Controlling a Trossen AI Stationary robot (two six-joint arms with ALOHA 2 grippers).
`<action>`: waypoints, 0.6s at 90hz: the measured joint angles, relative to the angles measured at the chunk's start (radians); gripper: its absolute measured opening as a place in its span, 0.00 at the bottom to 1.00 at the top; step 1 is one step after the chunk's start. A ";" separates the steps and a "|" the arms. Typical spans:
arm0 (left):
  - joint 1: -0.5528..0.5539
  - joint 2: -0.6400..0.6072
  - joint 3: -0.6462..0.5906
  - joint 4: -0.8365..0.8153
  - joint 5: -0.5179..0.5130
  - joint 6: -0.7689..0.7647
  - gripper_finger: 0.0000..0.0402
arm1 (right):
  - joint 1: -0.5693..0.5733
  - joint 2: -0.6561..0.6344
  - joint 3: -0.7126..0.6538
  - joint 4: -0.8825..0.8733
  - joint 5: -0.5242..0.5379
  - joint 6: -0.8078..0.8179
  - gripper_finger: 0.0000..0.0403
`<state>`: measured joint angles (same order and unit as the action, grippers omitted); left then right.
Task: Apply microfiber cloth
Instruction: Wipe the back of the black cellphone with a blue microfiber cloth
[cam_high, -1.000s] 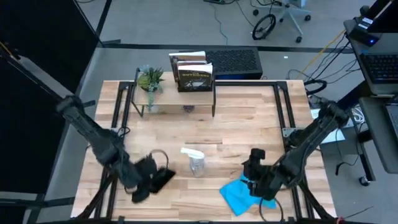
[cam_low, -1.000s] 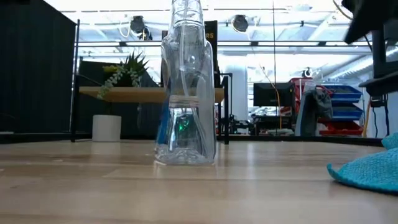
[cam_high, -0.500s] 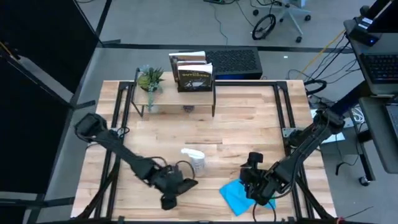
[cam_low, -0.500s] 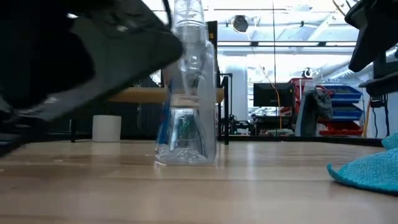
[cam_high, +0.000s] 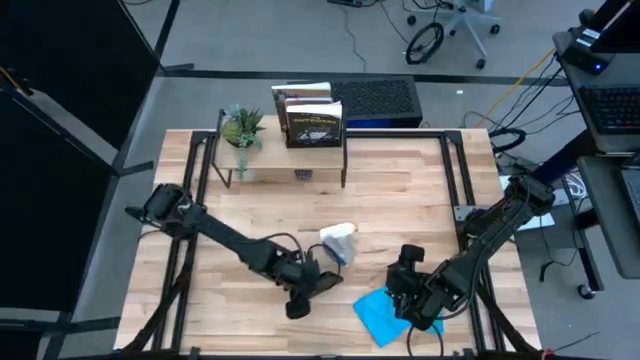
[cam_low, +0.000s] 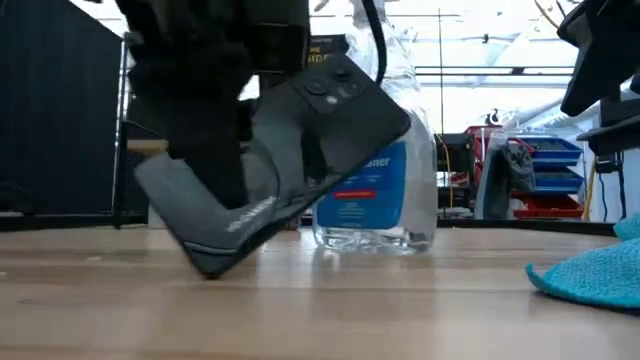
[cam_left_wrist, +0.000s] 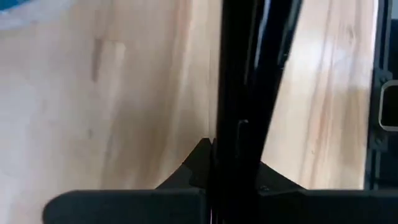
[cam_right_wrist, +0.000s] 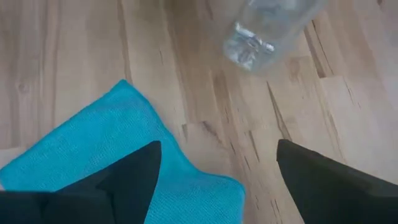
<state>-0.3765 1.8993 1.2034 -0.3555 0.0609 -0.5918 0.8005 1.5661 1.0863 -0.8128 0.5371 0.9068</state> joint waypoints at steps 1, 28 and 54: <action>0.002 0.001 0.000 0.005 -0.001 0.002 0.02 | 0.000 0.000 0.000 0.000 0.003 0.001 0.75; 0.044 0.006 -0.005 0.085 -0.017 0.068 0.02 | 0.000 0.000 0.000 0.001 0.095 0.008 0.75; 0.016 -0.019 -0.005 -0.058 0.122 0.051 0.02 | 0.000 0.000 0.000 0.000 0.115 0.001 0.75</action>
<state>-0.3608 1.8807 1.1988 -0.4139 0.1833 -0.5406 0.8005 1.5661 1.0863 -0.8125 0.6519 0.9077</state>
